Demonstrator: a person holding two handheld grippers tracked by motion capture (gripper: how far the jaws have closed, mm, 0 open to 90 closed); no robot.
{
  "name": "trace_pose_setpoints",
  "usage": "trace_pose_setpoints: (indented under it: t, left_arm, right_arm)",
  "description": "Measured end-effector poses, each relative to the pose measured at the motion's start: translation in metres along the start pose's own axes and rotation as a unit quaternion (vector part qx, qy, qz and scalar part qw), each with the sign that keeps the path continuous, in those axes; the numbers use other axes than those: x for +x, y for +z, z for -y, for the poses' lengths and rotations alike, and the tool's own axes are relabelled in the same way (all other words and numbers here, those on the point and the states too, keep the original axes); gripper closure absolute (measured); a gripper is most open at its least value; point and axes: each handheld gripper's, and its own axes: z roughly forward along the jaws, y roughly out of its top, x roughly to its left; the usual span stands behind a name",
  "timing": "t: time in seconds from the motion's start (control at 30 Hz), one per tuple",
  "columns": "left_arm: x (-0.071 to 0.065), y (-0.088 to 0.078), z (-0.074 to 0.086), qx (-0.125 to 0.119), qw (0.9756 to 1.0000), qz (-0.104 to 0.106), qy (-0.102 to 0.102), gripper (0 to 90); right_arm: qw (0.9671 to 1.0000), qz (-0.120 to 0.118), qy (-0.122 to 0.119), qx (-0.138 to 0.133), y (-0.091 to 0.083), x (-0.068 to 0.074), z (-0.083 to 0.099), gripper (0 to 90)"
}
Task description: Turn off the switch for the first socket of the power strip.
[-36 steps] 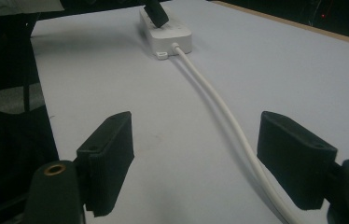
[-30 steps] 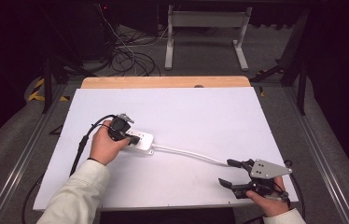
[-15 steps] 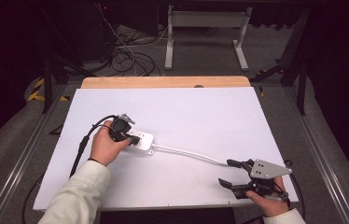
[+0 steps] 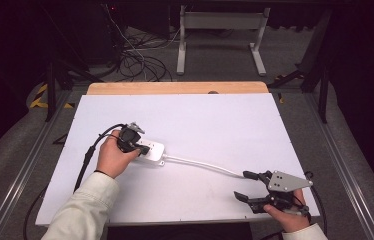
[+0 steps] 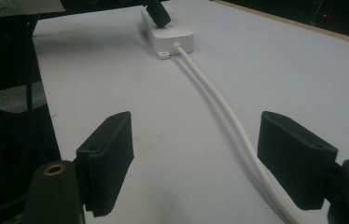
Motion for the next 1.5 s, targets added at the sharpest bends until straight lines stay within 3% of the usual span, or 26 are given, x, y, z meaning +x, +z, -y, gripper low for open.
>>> trace_pose_setpoints:
  t: [0.3, 0.83, 1.07, 1.13, 1.17, 1.23, 1.5]
  left_arm:
    - [-0.009, 0.001, 0.0, 0.003, 0.9995, -0.029, 0.011, 90.0]
    - [-0.014, 0.003, -0.001, 0.009, 0.999, -0.04, 0.015, 90.0]
    - [-0.02, 0.003, -0.002, 0.006, 0.9976, -0.064, 0.028, 90.0]
    - [-0.022, -0.005, -0.003, -0.015, 0.9985, -0.047, 0.024, 90.0]
    - [-0.022, -0.005, -0.003, -0.015, 0.9985, -0.047, 0.024, 90.0]
    - [-0.023, -0.018, -0.006, -0.041, 0.9979, -0.045, 0.021, 90.0]
    - [-0.03, -0.037, -0.011, -0.064, 0.9969, -0.039, 0.026, 90.0]
  right_arm:
    - [1.0, -0.002, 0.001, 0.001, 0.001, 0.0, 0.0, 27.3]
    - [1.0, -0.003, 0.001, 0.006, 0.002, 0.0, 0.001, 27.2]
    - [1.0, -0.003, 0.001, 0.005, 0.001, 0.0, 0.001, 27.2]
    - [1.0, -0.002, 0.002, 0.0, 0.0, 0.0, 0.001, 27.2]
    - [1.0, -0.002, 0.002, 0.0, 0.0, 0.0, 0.001, 27.2]
    - [1.0, 0.002, 0.003, -0.001, 0.0, -0.002, 0.001, 27.2]
    - [1.0, 0.003, 0.001, 0.0, -0.001, -0.001, 0.0, 27.2]
